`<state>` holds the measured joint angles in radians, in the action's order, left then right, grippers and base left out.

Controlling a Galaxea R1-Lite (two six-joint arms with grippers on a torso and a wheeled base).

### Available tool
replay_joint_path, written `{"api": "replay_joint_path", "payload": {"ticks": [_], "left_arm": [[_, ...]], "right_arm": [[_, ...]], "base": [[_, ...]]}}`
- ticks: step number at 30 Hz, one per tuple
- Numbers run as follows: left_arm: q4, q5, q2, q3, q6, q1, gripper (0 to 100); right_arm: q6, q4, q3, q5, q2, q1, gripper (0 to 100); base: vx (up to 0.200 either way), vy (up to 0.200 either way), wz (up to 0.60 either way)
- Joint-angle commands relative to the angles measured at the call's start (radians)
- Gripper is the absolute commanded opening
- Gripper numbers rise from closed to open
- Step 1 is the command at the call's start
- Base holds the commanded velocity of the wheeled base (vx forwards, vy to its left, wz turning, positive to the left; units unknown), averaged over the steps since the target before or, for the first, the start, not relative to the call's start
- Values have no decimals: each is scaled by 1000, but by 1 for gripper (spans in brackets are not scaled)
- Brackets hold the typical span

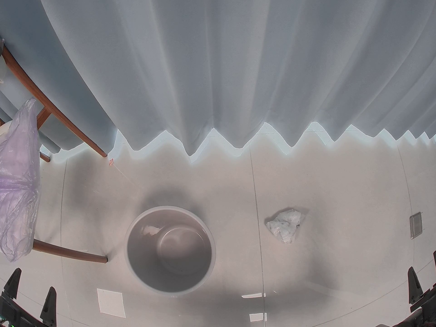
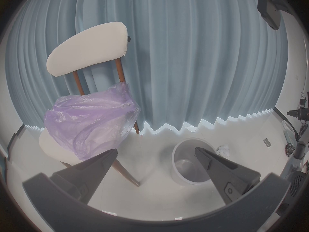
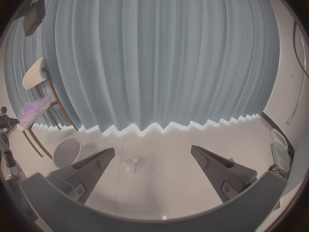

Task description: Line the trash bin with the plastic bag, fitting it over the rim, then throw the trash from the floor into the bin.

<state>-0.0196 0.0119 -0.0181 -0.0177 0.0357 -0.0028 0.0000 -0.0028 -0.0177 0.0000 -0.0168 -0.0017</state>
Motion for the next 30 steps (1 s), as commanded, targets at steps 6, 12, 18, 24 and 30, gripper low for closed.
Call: {"api": "replay_joint_path", "payload": {"ticks": [6, 12, 18, 24, 30], "left_arm": [[-2, -1, 18, 18, 1, 0, 100], [-5, 0, 18, 18, 1, -2, 100], [0, -1, 18, 18, 0, 0, 100], [7, -6, 18, 16, -8, 0, 100], [6, -13, -10, 18, 1, 14, 100]], "right_arm": [[0, 0, 18, 0, 17, 0, 100], [0, 0, 18, 0, 17, 0, 100], [0, 0, 18, 0, 17, 0, 100], [0, 0, 18, 0, 17, 0, 100], [0, 0, 18, 0, 17, 0, 100]], "base": [[0, 0, 0], [0, 0, 0], [0, 0, 0], [0, 0, 0], [0, 0, 0]]}}
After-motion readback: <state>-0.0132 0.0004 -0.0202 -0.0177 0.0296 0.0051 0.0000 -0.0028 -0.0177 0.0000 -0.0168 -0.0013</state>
